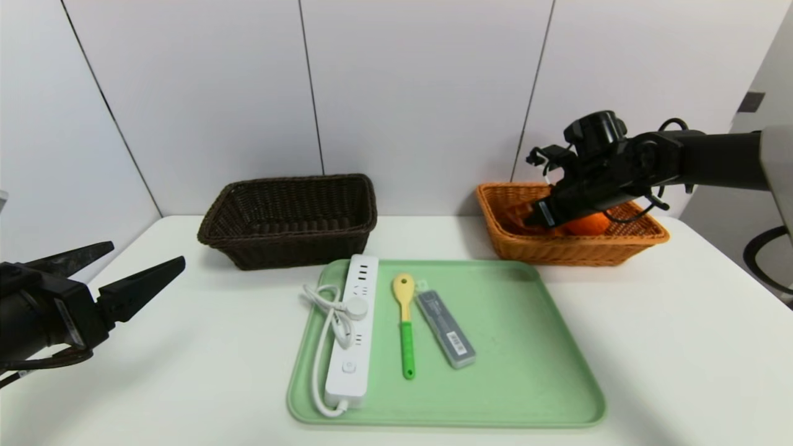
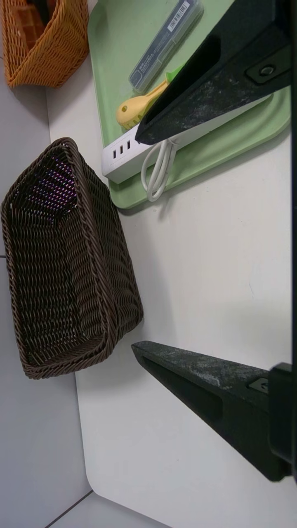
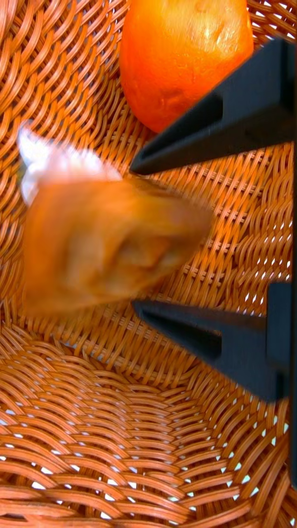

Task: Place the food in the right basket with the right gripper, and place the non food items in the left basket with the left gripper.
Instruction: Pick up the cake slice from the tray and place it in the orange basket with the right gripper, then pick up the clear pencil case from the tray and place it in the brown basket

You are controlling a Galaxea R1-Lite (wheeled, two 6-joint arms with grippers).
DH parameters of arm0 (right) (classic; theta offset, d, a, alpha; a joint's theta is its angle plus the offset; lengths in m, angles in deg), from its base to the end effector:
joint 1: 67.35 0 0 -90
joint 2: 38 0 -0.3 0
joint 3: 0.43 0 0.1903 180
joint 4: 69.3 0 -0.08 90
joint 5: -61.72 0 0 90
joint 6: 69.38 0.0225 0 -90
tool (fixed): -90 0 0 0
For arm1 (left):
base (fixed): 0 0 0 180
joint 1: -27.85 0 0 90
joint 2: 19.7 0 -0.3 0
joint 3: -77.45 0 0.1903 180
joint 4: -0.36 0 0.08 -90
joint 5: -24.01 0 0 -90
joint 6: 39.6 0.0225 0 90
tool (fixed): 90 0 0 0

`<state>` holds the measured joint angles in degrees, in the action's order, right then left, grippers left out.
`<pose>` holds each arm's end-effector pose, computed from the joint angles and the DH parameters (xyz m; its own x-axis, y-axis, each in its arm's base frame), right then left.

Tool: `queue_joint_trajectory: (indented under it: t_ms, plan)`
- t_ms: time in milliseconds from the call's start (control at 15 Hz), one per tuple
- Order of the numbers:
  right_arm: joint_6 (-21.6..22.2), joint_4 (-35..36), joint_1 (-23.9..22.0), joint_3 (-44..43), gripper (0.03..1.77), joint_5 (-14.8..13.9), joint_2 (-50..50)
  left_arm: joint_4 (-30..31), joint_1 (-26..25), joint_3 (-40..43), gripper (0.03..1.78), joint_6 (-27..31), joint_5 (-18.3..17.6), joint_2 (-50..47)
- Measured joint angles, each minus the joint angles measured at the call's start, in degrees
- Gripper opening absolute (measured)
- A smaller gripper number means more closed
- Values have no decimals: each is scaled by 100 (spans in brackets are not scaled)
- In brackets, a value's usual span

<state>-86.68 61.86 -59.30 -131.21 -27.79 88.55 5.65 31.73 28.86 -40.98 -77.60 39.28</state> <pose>0.4370 0.0620 0.1831 0.7037 0.1082 -0.7023 -0.3462 0.9153 -0.2060 0.1336 -0.0136 0.2137 0.9598 -0.2668 -0.0871 0.2641 0.9636 -0.0419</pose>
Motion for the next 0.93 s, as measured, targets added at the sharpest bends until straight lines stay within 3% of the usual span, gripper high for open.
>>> queue_joint_trajectory:
  t_ms: [267,600,733,933]
  plan:
    - [-11,0,24,-2,135,0,-69,0,0,0,169,4,0,-7]
    - [-95,-22,96,-111,152,63,-616,0,0,-35,169,9,-2,-9]
    - [-72,-52,380,-39,156,99,-1009,2,0,-33,169,11,-7,-5]
    - [10,-68,1253,352,161,174,-1602,0,0,-13,169,9,-11,-2]
